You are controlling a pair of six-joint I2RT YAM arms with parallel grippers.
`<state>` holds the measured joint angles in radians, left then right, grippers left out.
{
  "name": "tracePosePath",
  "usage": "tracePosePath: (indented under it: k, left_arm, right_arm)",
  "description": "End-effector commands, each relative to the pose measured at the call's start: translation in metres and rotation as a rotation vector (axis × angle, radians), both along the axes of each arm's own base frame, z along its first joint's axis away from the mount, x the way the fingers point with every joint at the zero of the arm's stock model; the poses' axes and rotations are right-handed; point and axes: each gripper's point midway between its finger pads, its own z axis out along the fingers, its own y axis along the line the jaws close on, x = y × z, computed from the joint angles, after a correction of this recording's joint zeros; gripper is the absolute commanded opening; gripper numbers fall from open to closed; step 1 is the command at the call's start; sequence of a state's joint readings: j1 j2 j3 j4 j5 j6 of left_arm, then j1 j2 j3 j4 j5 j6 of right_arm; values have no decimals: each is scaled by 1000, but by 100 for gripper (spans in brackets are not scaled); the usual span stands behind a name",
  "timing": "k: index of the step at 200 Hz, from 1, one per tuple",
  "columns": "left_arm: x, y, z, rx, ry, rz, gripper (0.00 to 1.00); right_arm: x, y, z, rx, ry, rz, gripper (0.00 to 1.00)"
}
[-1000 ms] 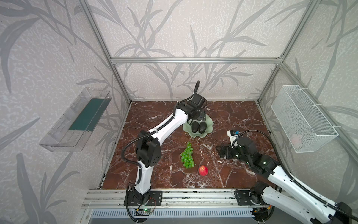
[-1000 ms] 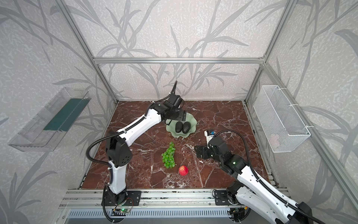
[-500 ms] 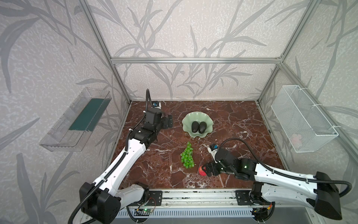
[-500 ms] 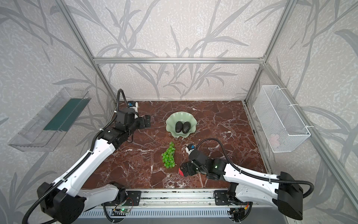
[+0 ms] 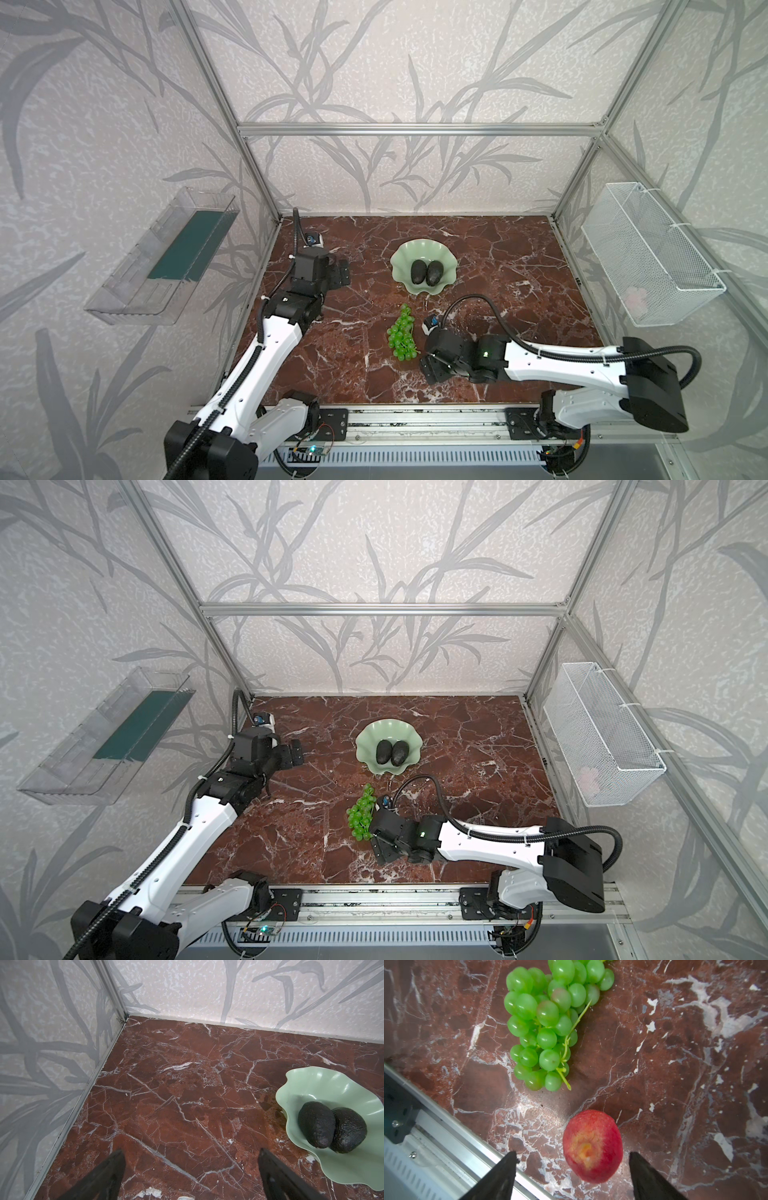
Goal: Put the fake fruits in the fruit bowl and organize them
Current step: 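Withdraw the left arm while the right gripper reaches down and grasps the red apple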
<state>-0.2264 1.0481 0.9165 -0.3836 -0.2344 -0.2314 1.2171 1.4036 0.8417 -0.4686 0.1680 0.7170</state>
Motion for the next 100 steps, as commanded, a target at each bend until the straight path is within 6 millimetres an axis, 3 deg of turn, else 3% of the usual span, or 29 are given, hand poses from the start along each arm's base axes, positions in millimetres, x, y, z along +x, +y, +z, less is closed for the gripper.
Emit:
tracePosePath:
  k: [1,55,100]
  left_arm:
    - [1,3,6,-13,-33,7,100]
    - [2,6,5,-33,-29,12,100]
    - [2,10,3,-45,-26,24,100]
  right_arm:
    - [-1,-8,-6,-103,-4,-17,83]
    - [-5,-13,-30,-165,27,-41,73]
    - [2,-14,-29,-172,-12,-50,58]
